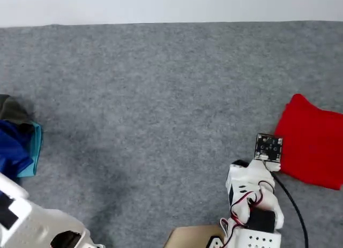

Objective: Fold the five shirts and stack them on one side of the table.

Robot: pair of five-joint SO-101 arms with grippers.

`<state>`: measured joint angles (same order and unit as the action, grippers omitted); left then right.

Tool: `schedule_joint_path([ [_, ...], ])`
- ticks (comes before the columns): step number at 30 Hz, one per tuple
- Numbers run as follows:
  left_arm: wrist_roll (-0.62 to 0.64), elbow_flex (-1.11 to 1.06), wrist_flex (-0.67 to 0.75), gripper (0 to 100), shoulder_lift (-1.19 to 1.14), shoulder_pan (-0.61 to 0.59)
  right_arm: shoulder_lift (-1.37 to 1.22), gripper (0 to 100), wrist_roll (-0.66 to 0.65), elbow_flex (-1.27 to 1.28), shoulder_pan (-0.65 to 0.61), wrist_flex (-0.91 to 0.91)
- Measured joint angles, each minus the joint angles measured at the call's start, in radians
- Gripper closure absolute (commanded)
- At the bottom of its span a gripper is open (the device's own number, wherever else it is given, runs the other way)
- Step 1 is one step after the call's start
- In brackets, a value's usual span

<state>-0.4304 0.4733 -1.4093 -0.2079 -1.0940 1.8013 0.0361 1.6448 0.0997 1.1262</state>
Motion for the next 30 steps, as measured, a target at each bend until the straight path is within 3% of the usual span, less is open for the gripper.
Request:
schedule_joint_path([
  [6, -0.002, 0.0, 0.068, 86, -0.08, -0.021, 0.002, 99.0, 0.0, 0.023, -0.008, 0.002],
  [12, -0.009, 0.0, 0.086, 100, -0.149, -0.017, 0.002, 99.0, 0.0, 0.023, -0.008, 0.058],
  [18, -0.009, 0.005, 0.084, 100, -0.183, 0.006, 0.002, 99.0, 0.0, 0.023, -0.008, 0.169],
  [30, -0.009, 0.239, -0.17, 100, -0.064, 0.114, 0.002, 99.0, 0.0, 0.023, -0.008, 0.176],
])
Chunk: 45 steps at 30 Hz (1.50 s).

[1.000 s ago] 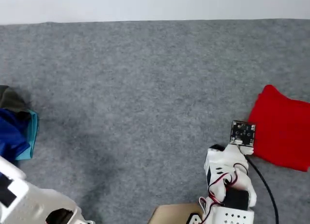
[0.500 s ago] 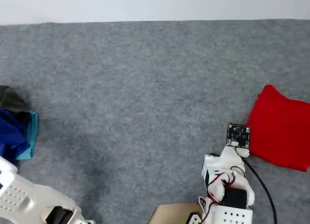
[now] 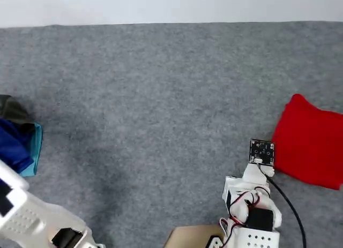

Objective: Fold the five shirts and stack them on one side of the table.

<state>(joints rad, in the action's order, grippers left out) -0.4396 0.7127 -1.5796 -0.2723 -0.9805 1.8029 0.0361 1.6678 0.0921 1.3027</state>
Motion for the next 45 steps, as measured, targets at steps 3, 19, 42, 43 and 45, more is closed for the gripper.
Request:
schedule_joint_path([
  [3, 0.0, 0.083, -0.081, 100, 0.077, 0.051, 0.0, 99.0, 0.0, 0.0, 0.0, 0.0],
  [19, 0.164, 0.258, -0.141, 100, 0.324, 0.671, 0.0, 99.0, 0.0, 0.0, 0.0, 0.0],
  [42, 0.112, 0.239, -0.028, 100, -0.15, 1.155, 0.0, 99.0, 0.0, 0.0, 0.0, 0.0],
  [43, 0.112, 0.239, -0.023, 100, -0.181, 1.155, 0.0, 99.0, 0.0, 0.0, 0.0, 0.0],
  [45, 0.112, 0.238, -0.017, 100, -0.245, 1.165, 0.0, 99.0, 0.0, 0.0, 0.0, 0.0],
])
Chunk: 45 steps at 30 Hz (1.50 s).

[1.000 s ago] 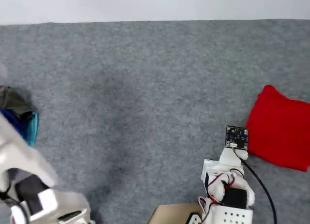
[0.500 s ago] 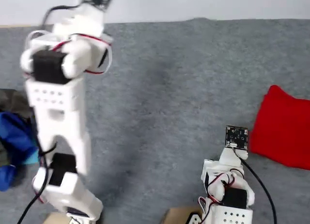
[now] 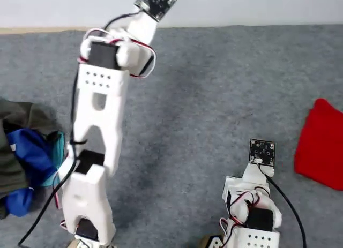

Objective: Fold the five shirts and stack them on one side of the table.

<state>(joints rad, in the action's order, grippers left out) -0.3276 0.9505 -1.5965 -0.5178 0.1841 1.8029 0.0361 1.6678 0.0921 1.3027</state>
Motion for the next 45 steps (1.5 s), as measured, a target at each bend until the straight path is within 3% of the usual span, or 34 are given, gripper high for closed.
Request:
schedule_joint_path([
  [12, 0.0, 0.0, 0.0, 100, -0.322, 0.196, 0.0, 99.0, 0.0, 0.0, 0.0, 0.0],
  [18, 0.083, 0.064, -0.101, 99, -0.288, 0.147, 0.0, 99.0, 0.0, 0.0, 0.0, 0.0],
  [23, 0.147, -0.038, -0.127, 87, -0.032, -0.052, 0.0, 99.0, 0.0, 0.0, 0.0, 0.0],
  [27, 0.15, -0.265, -0.13, 86, 0.293, -0.184, 0.0, 99.0, 0.0, 0.0, 0.0, 0.0],
  [36, -0.054, -0.793, -0.133, 86, 0.824, -0.597, 0.0, 99.0, 0.0, 0.0, 0.0, 0.0],
  [42, -0.244, -1.003, -0.126, 86, 0.902, -0.942, 0.0, 99.0, 0.0, 0.0, 0.0, 0.0],
  [45, -0.333, -1.085, -0.04, 86, 0.904, -1.069, 0.0, 99.0, 0.0, 0.0, 0.0, 0.0],
])
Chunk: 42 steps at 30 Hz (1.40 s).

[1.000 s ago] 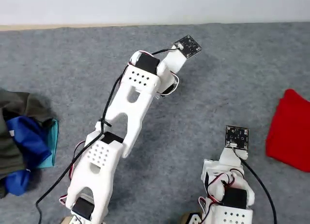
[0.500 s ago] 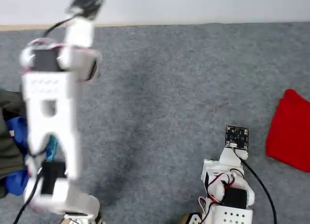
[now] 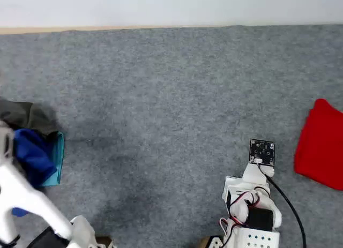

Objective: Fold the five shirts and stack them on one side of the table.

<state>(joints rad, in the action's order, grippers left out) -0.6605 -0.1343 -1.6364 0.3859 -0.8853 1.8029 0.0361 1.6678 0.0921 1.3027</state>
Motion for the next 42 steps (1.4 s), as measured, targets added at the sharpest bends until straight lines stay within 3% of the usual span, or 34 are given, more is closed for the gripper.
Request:
schedule_joint_path([
  [11, -0.161, -0.384, 0.525, 87, 0.0, -0.1, 0.0, 99.0, 0.0, 0.0, 0.0, 0.0],
  [15, -0.242, -0.574, 0.724, 99, 0.0, -0.103, 0.0, 99.0, 0.0, 0.0, 0.0, 0.0],
  [20, -0.325, -0.715, 0.885, 100, 0.003, -0.103, 0.0, 99.0, 0.0, 0.0, 0.0, 0.0],
  [24, -0.318, -0.707, 0.902, 100, 0.006, -0.109, 0.0, 99.0, 0.0, 0.0, 0.0, 0.0],
  [29, -0.187, -0.554, 0.855, 100, 0.006, -0.153, 0.0, 99.0, 0.0, 0.0, 0.0, 0.0],
  [35, -0.005, -0.224, 0.597, 100, 0.006, -0.166, 0.0, 99.0, 0.0, 0.0, 0.0, 0.0],
  [42, 0.216, 0.25, 0.299, 100, 0.006, -0.037, 0.0, 99.0, 0.0, 0.0, 0.0, 0.0],
])
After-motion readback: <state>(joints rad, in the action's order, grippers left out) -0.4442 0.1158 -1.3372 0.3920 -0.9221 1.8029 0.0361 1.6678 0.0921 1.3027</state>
